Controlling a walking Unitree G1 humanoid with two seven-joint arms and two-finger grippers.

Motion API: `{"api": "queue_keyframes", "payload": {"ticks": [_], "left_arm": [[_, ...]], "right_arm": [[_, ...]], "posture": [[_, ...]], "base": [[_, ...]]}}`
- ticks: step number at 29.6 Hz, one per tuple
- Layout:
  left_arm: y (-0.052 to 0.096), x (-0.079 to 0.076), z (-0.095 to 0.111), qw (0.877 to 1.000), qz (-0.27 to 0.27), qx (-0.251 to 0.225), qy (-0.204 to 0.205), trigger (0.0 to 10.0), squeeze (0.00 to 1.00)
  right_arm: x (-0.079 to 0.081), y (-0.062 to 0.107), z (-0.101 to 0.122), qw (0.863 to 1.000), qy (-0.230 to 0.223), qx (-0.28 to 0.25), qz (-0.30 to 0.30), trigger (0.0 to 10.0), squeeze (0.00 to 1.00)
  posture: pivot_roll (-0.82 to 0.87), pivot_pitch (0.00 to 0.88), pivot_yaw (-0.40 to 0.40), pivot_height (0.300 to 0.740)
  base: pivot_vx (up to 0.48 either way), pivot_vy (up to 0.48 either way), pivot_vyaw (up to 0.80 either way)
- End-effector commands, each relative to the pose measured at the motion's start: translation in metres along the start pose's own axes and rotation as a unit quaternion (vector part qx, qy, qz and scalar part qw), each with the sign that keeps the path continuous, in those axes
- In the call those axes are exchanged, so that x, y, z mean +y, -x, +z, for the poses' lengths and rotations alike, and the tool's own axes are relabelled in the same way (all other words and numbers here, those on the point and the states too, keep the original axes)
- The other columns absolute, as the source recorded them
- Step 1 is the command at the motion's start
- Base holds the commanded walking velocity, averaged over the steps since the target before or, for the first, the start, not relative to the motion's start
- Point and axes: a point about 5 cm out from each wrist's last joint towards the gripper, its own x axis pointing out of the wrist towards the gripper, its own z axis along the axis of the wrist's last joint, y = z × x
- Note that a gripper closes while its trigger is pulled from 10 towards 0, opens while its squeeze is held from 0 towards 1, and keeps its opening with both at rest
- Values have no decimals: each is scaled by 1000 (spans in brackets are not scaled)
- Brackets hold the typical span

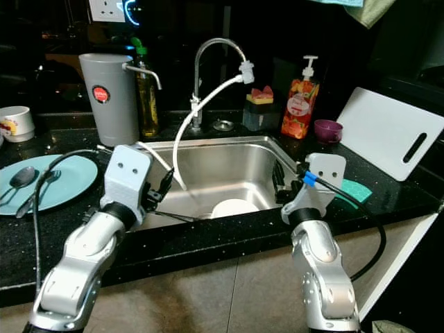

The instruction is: Kitchen organization

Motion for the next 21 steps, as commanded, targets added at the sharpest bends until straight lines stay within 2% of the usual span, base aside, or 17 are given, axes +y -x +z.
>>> {"api": "queue_keyframes", "payload": {"ticks": [1, 21], "left_arm": [[-1, -2, 4, 1000, -1, -8, -1, 10000, 0], [-5, -6, 5, 1000, -9, -12, -1, 10000, 0]], "right_arm": [[0, 1, 1, 1000, 3, -1, -2, 10000, 0], [-2, 1, 3, 1000, 7, -5, -5, 10000, 0]], "posture": [[164, 20, -107, 740], [160, 16, -101, 740]], "base": [[0, 0, 0], [0, 0, 0]]}}
